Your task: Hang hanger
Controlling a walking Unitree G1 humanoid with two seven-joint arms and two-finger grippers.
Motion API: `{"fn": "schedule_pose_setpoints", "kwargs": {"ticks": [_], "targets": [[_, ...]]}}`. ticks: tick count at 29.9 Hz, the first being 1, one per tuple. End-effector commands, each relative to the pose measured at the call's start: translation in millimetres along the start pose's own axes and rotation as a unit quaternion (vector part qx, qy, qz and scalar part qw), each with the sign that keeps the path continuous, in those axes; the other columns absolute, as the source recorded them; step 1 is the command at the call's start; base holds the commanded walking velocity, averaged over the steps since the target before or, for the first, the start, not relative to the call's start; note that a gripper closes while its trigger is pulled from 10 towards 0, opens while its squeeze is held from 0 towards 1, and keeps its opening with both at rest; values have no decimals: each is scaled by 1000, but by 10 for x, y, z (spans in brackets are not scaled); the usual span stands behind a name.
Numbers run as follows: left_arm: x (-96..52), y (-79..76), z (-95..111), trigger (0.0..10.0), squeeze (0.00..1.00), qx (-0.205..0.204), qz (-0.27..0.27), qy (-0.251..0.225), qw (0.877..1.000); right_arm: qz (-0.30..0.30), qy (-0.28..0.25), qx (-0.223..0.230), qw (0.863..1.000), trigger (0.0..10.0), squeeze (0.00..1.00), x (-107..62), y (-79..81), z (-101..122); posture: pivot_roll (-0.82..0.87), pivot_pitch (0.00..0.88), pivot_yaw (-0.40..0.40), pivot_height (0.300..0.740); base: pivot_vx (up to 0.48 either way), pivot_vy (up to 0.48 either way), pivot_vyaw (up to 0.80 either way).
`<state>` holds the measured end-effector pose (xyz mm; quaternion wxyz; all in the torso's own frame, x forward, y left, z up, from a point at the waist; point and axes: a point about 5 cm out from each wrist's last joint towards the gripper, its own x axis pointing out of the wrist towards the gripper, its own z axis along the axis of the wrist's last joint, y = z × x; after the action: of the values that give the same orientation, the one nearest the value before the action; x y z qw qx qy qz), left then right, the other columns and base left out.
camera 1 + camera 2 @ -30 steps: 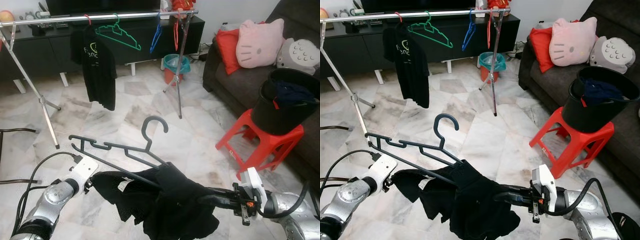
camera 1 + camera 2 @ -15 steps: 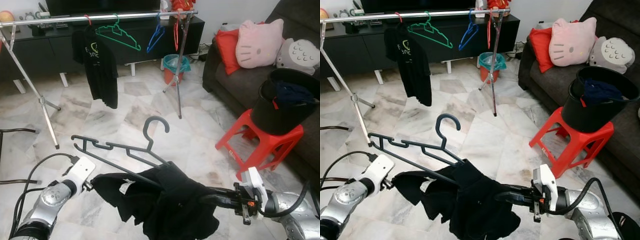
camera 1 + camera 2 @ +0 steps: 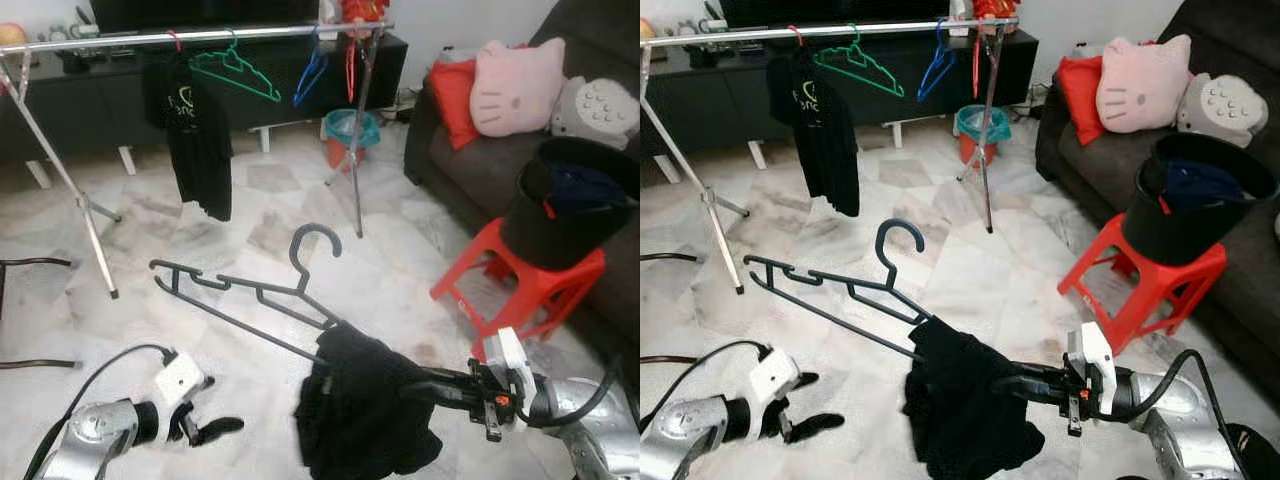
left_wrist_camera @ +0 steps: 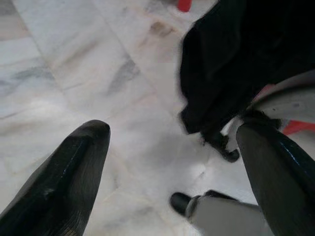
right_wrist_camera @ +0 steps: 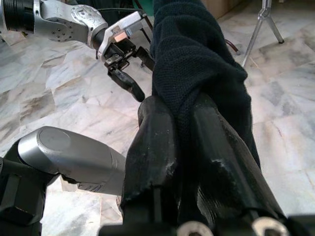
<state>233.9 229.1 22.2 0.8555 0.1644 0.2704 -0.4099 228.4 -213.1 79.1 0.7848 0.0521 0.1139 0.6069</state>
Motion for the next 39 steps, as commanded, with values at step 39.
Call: {"fn": "schedule_pose_setpoints", "kwargs": {"ticks": [39], "targets": [[-733,261,862,10000,0,-31,56,-221,973,-105,137,-61,983,10000,0,-260,-319,-204,-12,0,-29,740,0,0,0]]}}
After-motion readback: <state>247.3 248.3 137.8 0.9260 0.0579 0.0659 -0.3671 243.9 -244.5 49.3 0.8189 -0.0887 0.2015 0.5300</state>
